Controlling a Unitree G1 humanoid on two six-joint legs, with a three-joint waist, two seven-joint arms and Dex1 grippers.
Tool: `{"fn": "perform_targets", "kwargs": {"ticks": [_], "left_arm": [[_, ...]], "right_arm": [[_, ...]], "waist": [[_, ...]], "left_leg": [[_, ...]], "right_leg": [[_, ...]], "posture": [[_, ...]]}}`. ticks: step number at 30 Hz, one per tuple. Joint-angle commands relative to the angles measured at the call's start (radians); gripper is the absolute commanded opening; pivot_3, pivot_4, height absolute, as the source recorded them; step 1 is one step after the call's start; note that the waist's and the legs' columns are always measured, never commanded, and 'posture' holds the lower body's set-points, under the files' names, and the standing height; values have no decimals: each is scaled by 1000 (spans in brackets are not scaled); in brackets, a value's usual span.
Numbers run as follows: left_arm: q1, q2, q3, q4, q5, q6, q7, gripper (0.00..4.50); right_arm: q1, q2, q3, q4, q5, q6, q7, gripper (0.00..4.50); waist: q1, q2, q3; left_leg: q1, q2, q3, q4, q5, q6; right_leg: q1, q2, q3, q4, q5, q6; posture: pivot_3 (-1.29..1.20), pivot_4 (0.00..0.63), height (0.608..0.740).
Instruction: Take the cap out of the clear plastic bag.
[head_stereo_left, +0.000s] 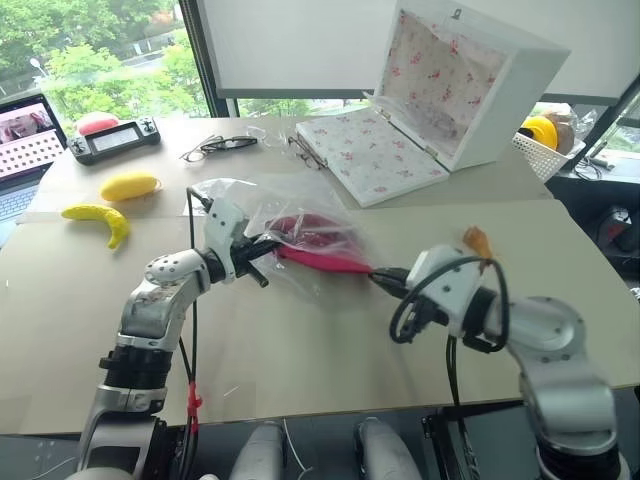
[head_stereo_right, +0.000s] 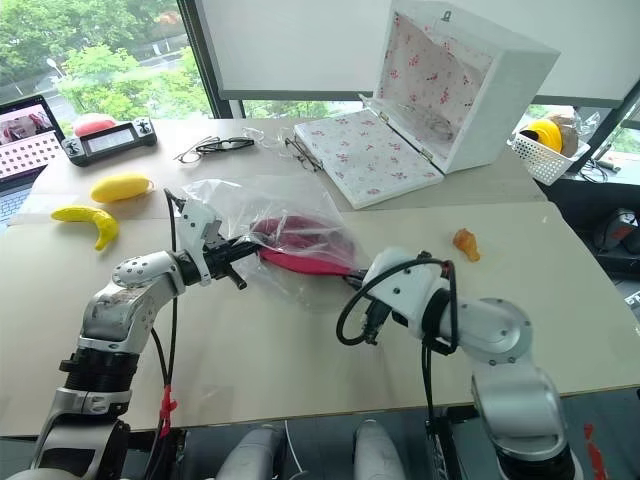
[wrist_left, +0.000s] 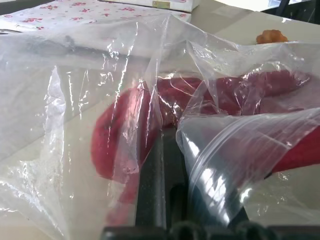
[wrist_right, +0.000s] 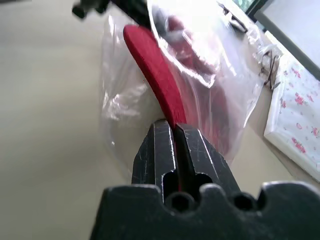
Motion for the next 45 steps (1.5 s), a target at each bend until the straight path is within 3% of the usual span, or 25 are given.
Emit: {"fn": "perform_targets", "kwargs": {"ticks": [1,9,20,26,30,33,40,45], "left_arm": [[-11,5,7,-7,5,-12,5,0],[-11,3,4,-6,5,-11,4,0],[48,38,-4,45,39,-138,-62,0],[77,97,-12,160,123,-400,-128,0],[67,114,-19,241,163,-586,-168,0],[46,163,-3,396,208,-884,-219,0],[-32,215,-16,690,203,-1122,-368,0],[-87,226,-25,861,245,-1239,-391,0]], "right_arm": [[-43,-30,-158,-119,234,135,76,66],[-199,-131,-488,-55,601,299,87,66],[-560,-238,-558,289,679,200,-202,66],[-691,-271,-520,457,636,83,-330,66],[-601,-319,-370,455,490,-94,-334,66],[-457,-364,-33,433,129,-404,-388,66],[-310,-277,384,481,-380,-725,-541,66],[-169,-197,481,513,-469,-785,-526,66]], "waist": [[2,0,0],[9,0,0],[18,1,1],[16,1,1],[17,1,1],[16,1,1],[-6,2,1],[-7,1,1]], "left_leg": [[0,0,0,0,0,0],[-1,0,0,0,0,0],[-2,0,0,-1,0,1],[-5,0,1,-1,-1,2],[-6,0,1,-1,-1,2],[-6,0,2,-1,-1,2],[-16,-1,3,0,-1,1],[-17,-1,3,0,-1,1]], "right_leg": [[0,0,0,0,0,0],[0,0,-1,-1,0,0],[-1,-1,0,-2,2,-2],[-4,-1,0,-3,4,-7],[-5,-1,0,-4,4,-7],[-5,-2,0,-3,4,-7],[-18,-2,2,1,5,-7],[-19,-2,1,0,5,-7]], "posture": [[0,150,740],[0,150,740],[0,150,740],[0,150,740],[0,150,740],[0,150,740],[0,150,740],[0,150,740]]}}
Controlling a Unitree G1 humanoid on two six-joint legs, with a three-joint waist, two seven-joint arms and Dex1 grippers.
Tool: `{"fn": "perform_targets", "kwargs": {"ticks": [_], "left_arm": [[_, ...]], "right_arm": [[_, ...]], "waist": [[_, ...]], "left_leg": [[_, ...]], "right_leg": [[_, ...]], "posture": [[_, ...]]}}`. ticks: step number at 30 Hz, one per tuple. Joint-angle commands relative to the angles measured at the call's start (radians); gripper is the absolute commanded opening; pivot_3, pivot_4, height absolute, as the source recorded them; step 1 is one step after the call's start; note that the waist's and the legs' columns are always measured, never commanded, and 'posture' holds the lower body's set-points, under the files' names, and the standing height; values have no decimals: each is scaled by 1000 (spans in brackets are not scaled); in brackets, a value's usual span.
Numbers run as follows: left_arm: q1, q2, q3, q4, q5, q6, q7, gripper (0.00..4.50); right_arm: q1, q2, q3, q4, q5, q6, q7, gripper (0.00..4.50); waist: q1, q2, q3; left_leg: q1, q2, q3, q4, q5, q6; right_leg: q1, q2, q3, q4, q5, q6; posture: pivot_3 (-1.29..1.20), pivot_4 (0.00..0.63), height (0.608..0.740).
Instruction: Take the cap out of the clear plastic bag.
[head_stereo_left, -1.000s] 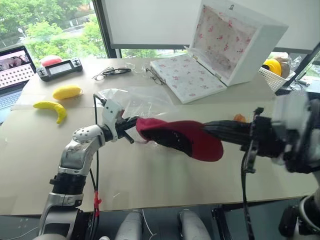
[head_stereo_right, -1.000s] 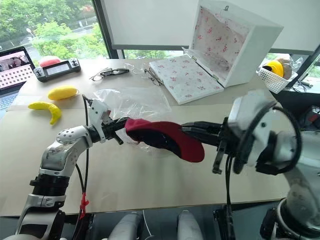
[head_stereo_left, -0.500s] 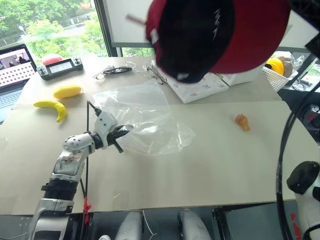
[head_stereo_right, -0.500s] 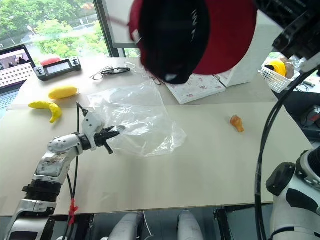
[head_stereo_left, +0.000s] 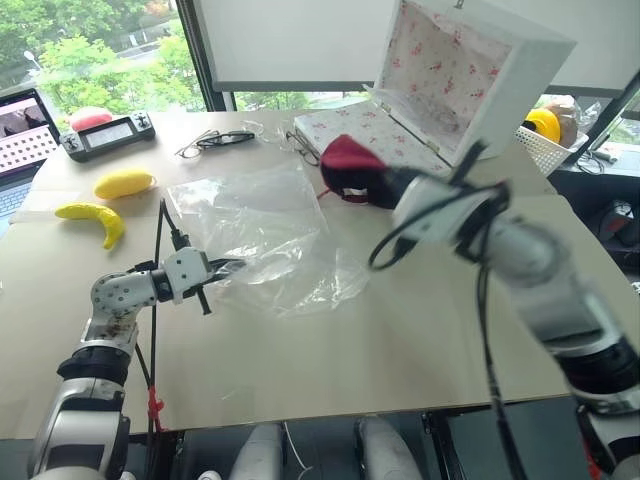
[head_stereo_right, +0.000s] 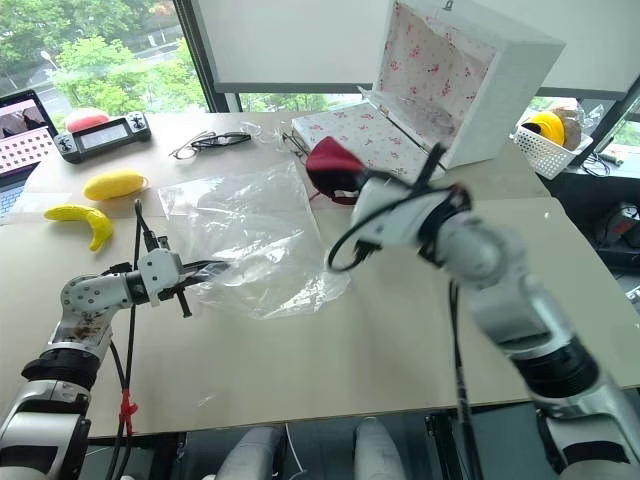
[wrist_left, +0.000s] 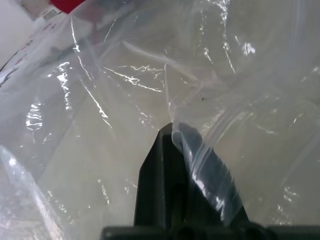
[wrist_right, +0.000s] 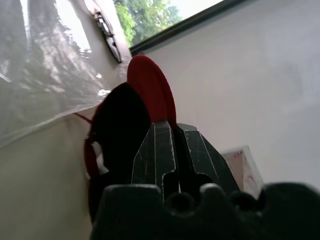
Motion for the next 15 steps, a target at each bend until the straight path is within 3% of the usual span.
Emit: {"fn": "perform_targets", "kwargs": {"ticks": [1,4,5,6,12,14,15], "left_arm": [[-35,20,-5,102,35,-89,-7,0],[-46,17,-9,149,40,-124,-21,0],[-46,17,-8,159,40,-135,-26,530],[-47,14,-6,166,34,-135,-36,659],[-30,8,0,175,-4,-133,-120,2738],[-28,9,2,171,-12,-131,-137,3783],[-28,9,3,171,-15,-130,-141,3897]], "right_arm": [[99,22,36,11,-52,-45,18,66],[195,74,37,25,0,-2,64,66],[225,95,32,35,23,12,75,0],[246,107,28,49,26,16,77,0],[299,183,-38,141,123,64,129,2015],[307,196,-58,148,166,91,167,2962],[310,200,-64,146,181,98,182,3072]], "waist": [[2,0,0],[3,-1,-1],[3,-1,-1],[3,-1,-1],[0,-1,-1],[2,-1,-1],[2,-1,-1]], "left_leg": [[0,0,0,0,0,0],[1,0,-1,0,0,0],[1,0,0,1,0,0],[2,0,-1,1,0,0],[16,1,-1,0,0,0],[19,1,-1,0,0,0],[19,1,-1,0,0,0]], "right_leg": [[1,0,0,0,0,0],[2,0,-1,0,0,0],[2,0,-1,0,0,0],[3,0,-1,0,0,0],[17,1,-1,0,-3,5],[20,1,-1,0,-4,7],[20,1,-1,0,-4,7]], "posture": [[0,150,740],[0,150,740],[0,150,740],[0,150,740],[0,150,740],[0,150,740],[0,150,740]]}}
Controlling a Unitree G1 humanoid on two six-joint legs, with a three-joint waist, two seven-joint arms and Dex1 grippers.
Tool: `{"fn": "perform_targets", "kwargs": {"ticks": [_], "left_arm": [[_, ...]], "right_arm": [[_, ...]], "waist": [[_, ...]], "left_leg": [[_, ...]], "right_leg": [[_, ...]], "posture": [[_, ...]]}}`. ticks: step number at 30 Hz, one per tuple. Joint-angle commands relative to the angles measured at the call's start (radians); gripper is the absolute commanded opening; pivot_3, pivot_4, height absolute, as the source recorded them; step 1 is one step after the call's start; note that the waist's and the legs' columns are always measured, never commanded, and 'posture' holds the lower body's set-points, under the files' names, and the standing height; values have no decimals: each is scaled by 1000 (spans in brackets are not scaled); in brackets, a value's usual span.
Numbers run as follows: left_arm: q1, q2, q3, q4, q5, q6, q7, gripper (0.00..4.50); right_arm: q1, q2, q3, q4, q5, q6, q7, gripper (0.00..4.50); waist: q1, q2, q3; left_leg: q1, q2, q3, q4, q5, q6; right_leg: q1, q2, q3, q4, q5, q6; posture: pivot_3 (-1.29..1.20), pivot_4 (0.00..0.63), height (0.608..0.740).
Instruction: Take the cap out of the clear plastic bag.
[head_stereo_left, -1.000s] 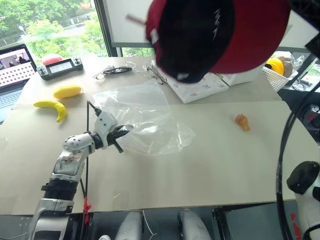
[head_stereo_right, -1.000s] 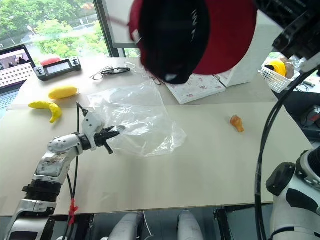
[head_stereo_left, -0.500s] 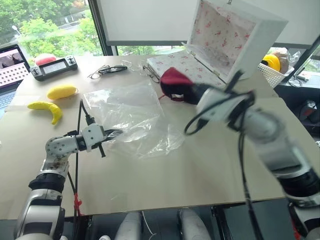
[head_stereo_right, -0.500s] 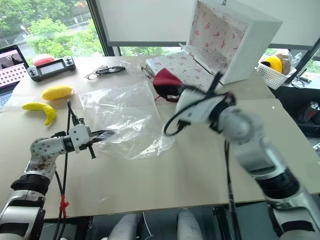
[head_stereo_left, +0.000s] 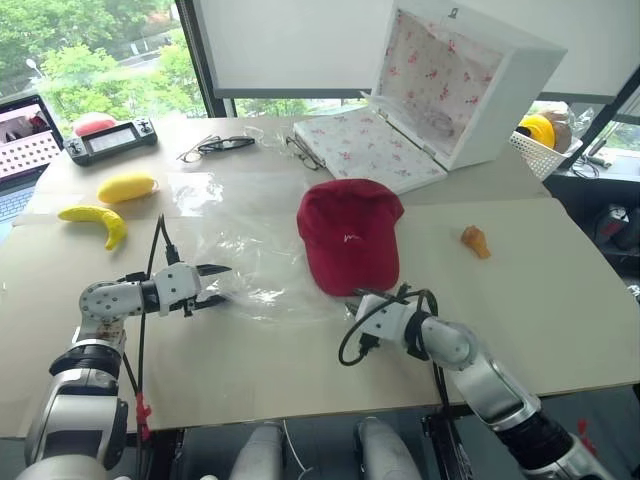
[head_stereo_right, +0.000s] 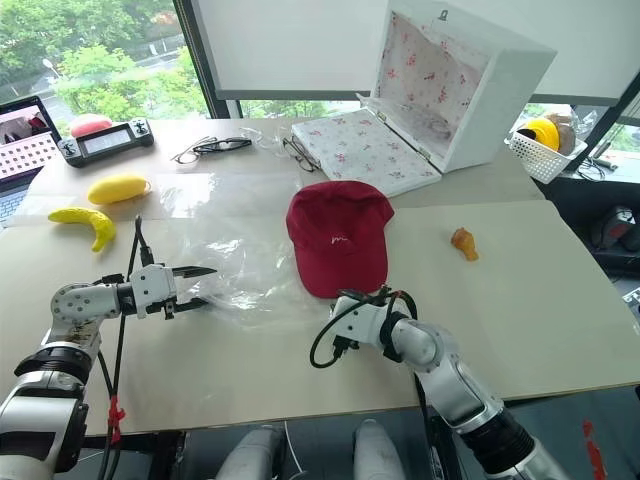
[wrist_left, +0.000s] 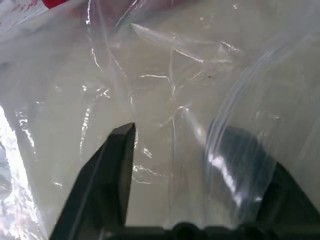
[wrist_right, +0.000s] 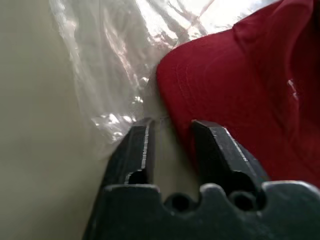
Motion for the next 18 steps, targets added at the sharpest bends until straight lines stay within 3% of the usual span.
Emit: {"fn": "perform_targets", "kwargs": {"ticks": [1,2,5,7,9,13,18], "left_arm": [[6,5,5,-13,-20,-3,-42,4282],[7,9,4,-21,-27,6,-60,4500],[14,20,-2,-69,-51,72,-125,4500],[24,31,-7,-156,-86,204,-176,4500],[35,63,-21,-304,-146,479,-242,4500],[77,120,-26,-584,-269,858,-311,4500],[147,163,-33,-822,-351,1110,-319,4500]], "right_arm": [[13,7,-35,-4,74,39,66,3419],[7,9,-47,-7,85,43,72,3751],[-11,8,-75,-10,104,63,89,4478],[-21,15,-107,-11,132,79,94,4478],[-28,24,-140,-6,159,96,91,4478],[-34,22,-156,13,164,94,94,4478],[-46,33,-157,36,161,91,85,4478]], "waist": [[1,0,0],[1,0,0],[-1,0,0],[-1,0,0],[-2,0,0],[-3,0,0],[-6,1,0]], "left_leg": [[0,0,0,0,0,0],[0,0,0,0,0,0],[0,0,0,0,0,0],[-1,0,0,0,0,0],[-1,0,0,0,0,0],[-2,0,-1,0,0,0],[-2,1,-1,0,0,0]], "right_leg": [[0,0,0,0,0,0],[0,0,0,0,0,0],[0,0,0,0,0,0],[-1,0,0,0,0,0],[-1,0,0,0,0,0],[-2,0,0,0,0,0],[-2,1,1,0,0,0]], "posture": [[0,150,740],[0,150,740],[0,150,740],[0,150,740],[0,150,740],[0,150,740],[0,150,740]]}}
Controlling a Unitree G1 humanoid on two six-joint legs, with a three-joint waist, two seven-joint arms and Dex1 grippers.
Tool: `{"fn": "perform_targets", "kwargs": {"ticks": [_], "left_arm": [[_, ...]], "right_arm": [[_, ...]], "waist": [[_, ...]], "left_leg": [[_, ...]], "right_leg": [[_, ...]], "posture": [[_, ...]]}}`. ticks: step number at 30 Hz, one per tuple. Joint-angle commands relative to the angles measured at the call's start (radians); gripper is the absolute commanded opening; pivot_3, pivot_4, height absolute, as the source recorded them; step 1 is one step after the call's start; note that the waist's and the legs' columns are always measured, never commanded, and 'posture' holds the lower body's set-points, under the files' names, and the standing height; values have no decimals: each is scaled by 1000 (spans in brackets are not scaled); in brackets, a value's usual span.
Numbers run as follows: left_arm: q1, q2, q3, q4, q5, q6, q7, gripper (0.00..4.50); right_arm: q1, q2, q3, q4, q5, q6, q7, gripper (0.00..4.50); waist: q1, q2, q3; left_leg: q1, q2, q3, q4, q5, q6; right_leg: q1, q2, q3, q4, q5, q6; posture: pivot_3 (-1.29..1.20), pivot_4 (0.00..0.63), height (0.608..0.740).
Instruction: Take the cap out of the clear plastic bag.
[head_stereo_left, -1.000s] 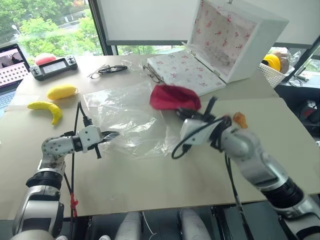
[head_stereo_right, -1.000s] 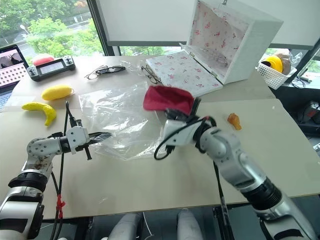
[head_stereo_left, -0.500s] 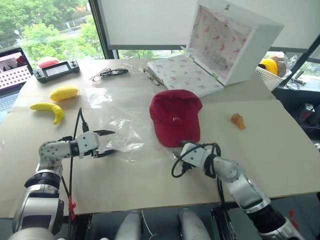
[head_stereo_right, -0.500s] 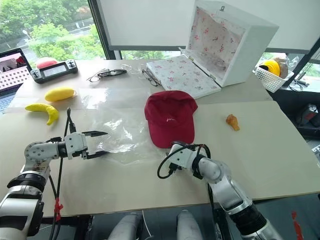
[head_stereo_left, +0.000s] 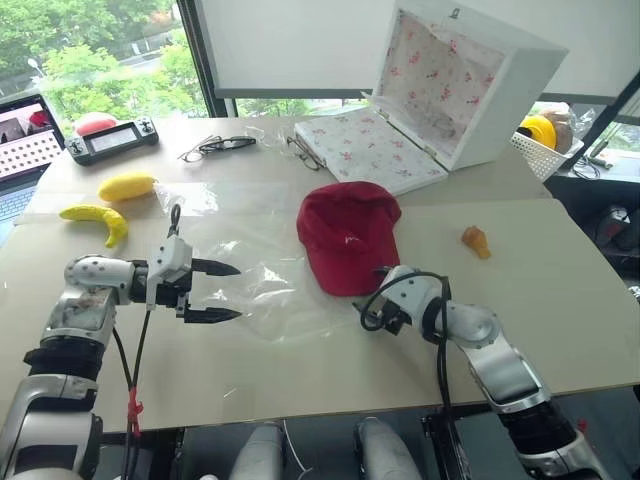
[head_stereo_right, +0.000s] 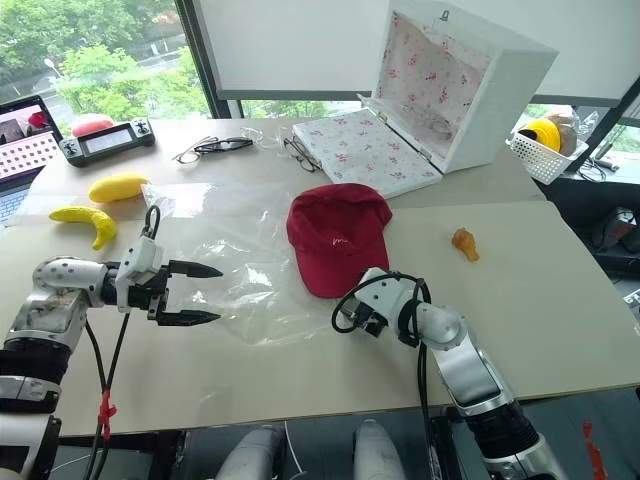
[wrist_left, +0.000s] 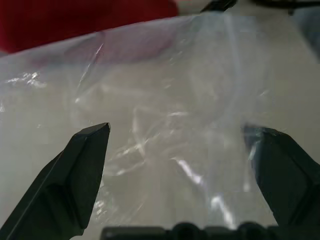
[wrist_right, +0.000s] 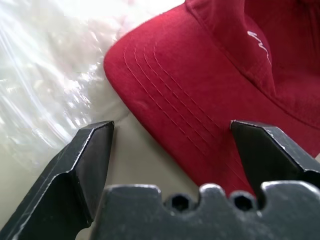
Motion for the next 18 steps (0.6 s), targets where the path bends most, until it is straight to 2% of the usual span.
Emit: {"fn": "perform_targets", "kwargs": {"ticks": [1,6,9,13,15,18], "left_arm": [[46,23,1,-163,-61,141,4,4500],[50,11,53,-233,-117,265,71,4500],[12,-13,121,-203,-175,369,161,4500],[19,-53,240,-187,-264,493,297,4500],[50,-70,292,-212,-313,554,348,4500],[89,-91,342,-242,-357,612,416,4500]], "right_arm": [[-16,7,-22,-3,9,-9,-8,4478],[-15,8,-47,-33,22,3,-14,4478],[-9,23,-134,-150,166,113,35,4478],[-18,12,-356,-355,533,337,109,4478],[-19,-6,-475,-398,724,421,124,4478],[-8,-39,-593,-411,919,492,125,4478]], "waist": [[0,0,0],[4,0,0],[6,0,0],[5,0,1],[5,0,1],[5,0,1]], "left_leg": [[0,0,0,0,0,0],[0,0,0,0,0,0],[0,0,0,0,0,0],[-1,0,-1,0,0,0],[-1,0,-1,0,0,1],[0,0,-1,0,-1,1]], "right_leg": [[0,0,0,0,0,0],[0,0,0,0,0,0],[0,0,0,0,0,0],[0,0,0,0,0,0],[0,0,0,-1,0,-1],[0,0,0,-1,1,-1]], "posture": [[0,150,740],[0,150,740],[0,150,740],[0,150,740],[0,150,740],[0,150,740]]}}
